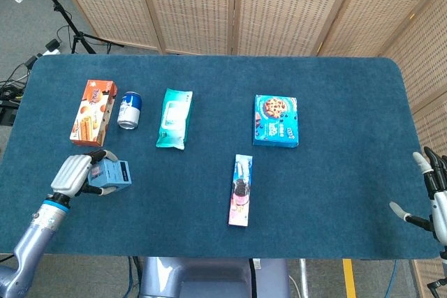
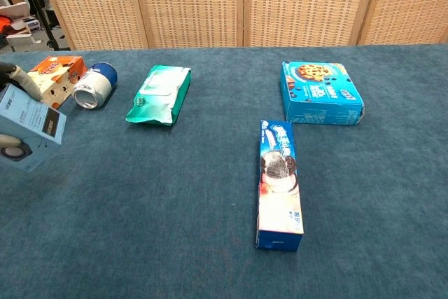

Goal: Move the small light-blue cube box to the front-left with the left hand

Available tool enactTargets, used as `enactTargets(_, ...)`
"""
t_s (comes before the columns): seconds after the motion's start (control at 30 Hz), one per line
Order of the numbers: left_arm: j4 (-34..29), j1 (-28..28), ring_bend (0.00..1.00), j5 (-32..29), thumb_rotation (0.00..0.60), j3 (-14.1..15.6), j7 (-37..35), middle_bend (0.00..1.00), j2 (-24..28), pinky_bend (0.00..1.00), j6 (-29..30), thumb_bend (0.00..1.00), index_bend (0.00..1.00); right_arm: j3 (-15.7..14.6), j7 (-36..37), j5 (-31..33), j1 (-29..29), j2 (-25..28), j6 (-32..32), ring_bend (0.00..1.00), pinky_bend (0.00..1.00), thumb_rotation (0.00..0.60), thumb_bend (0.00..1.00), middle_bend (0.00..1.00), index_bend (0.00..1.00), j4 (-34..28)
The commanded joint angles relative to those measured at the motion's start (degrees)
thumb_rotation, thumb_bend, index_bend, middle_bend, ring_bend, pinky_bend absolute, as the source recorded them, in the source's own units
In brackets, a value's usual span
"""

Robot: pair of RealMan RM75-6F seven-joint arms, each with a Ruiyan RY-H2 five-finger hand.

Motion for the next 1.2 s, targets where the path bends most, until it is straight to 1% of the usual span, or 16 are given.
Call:
enactTargets(0.03, 21.0, 3.0, 0.44, 14.8, 0.600, 0.5, -28.2, 0.48, -11.2, 0.46, 14.4, 0.02, 0.47, -0.1, -0.2, -0.1, 0.0, -0.1, 0.0, 0.00, 0.00, 0.600, 0.00, 0.00, 0.00, -0.1)
enactTargets(0.13, 29.1, 3.6, 0.44, 15.1, 0.600, 0.6, -34.3, 0.48, -17.2, 0.46, 17.5, 0.03, 0.47, 0.0, -0.3, -0.1, 0.0, -0.1, 0.1, 0.00, 0.00, 0.600, 0.00, 0.00, 0.00, -0.1)
enactTargets(0.23, 33.3, 3.7, 0.44, 14.9, 0.600, 1.4, -39.7, 0.48, -21.0, 0.46, 17.2, 0.04, 0.47, 0.0, -0.4, -0.1, 0.0, -0.1, 0.2, 0.00, 0.00, 0.600, 0.00, 0.00, 0.00, -0.1)
enactTargets(0.37, 39.0, 3.7, 0.44, 14.3, 0.600, 1.8, -43.6, 0.48, -24.9, 0.46, 16.7, 0.04, 0.47, 0.0, -0.1, 0.1, -0.1, 0.0, 0.2, 0.00, 0.00, 0.600, 0.00, 0.00, 0.00, 0.0)
enactTargets(0.5, 42.9, 3.7, 0.44, 13.4, 0.600, 2.1, -46.1, 0.48, -27.8, 0.46, 15.3, 0.04, 0.47, 0.2, 0.4, 0.5, -0.2, 0.0, 0.1, 0.00, 0.00, 0.600, 0.00, 0.00, 0.00, 0.3)
enactTargets(0.6, 45.7, 3.9, 0.44, 13.2, 0.600, 2.3, -46.8, 0.48, -29.5, 0.46, 15.6, 0.03, 0.47, 0.3, 0.6, 0.7, -0.3, 0.0, 0.2, 0.00, 0.00, 0.600, 0.00, 0.00, 0.00, 0.4)
enactTargets(0.67, 47.2, 3.9, 0.44, 13.7, 0.600, 2.9, -46.1, 0.45, -29.9, 0.46, 15.6, 0.03, 0.47, 0.4, 0.7, 0.8, -0.3, 0.0, 0.4, 0.00, 0.00, 0.600, 0.00, 0.00, 0.00, 0.4)
enactTargets(0.7, 47.8, 3.9, 0.44, 13.8, 0.600, 3.4, -45.5, 0.42, -29.9, 0.46, 15.2, 0.03, 0.47, 0.5, 0.8, 0.9, -0.4, 0.0, 0.6, 0.00, 0.00, 0.600, 0.00, 0.00, 0.00, 0.4)
enactTargets(0.73, 47.8, 4.0, 0.42, 13.8, 0.600, 3.6, -45.1, 0.39, -29.7, 0.46, 15.0, 0.03, 0.47, 0.6, 0.9, 1.0, -0.4, 0.1, 0.6, 0.00, 0.00, 0.600, 0.00, 0.00, 0.00, 0.3)
enactTargets(0.77, 47.7, 4.0, 0.37, 13.9, 0.600, 3.8, -45.0, 0.34, -29.6, 0.46, 14.9, 0.02, 0.46, 0.6, 0.9, 1.0, -0.4, 0.1, 0.7, 0.00, 0.00, 0.600, 0.00, 0.00, 0.00, 0.3)
enactTargets(0.87, 46.9, 3.7, 0.18, 14.5, 0.600, 5.0, -44.4, 0.18, -28.3, 0.36, 13.6, 0.01, 0.42, 0.6, 1.1, 1.1, -0.5, 0.1, 0.7, 0.00, 0.00, 0.600, 0.00, 0.00, 0.00, 0.3)
enactTargets(0.9, 46.2, 3.6, 0.13, 14.5, 0.600, 5.2, -44.2, 0.15, -27.7, 0.32, 13.2, 0.01, 0.40, 0.7, 1.2, 1.1, -0.5, 0.1, 0.7, 0.00, 0.00, 0.600, 0.00, 0.00, 0.00, 0.3)
enactTargets(0.97, 45.0, 3.6, 0.09, 14.3, 0.600, 5.4, -43.4, 0.11, -26.8, 0.28, 12.6, 0.00, 0.37, 0.7, 1.3, 1.1, -0.6, 0.2, 0.8, 0.00, 0.00, 0.600, 0.00, 0.00, 0.00, 0.3)
enactTargets(1.03, 43.7, 3.6, 0.04, 14.2, 0.600, 5.8, -42.4, 0.06, -25.7, 0.24, 12.1, 0.00, 0.31, 0.7, 1.5, 1.0, -0.6, 0.2, 0.9, 0.00, 0.00, 0.600, 0.00, 0.00, 0.00, 0.3)
enactTargets(1.1, 42.4, 3.8, 0.00, 14.1, 0.600, 6.0, -41.6, 0.01, -24.7, 0.19, 12.0, 0.00, 0.21, 0.8, 1.5, 1.1, -0.7, 0.2, 1.0, 0.00, 0.00, 0.600, 0.00, 0.00, 0.00, 0.2)
enactTargets(1.2, 39.4, 5.0, 0.00, 14.3, 0.600, 6.6, -39.6, 0.00, -22.1, 0.13, 13.6, 0.00, 0.09, 0.8, 1.6, 1.1, -0.9, 0.3, 1.3, 0.00, 0.00, 0.600, 0.00, 0.00, 0.00, 0.1)
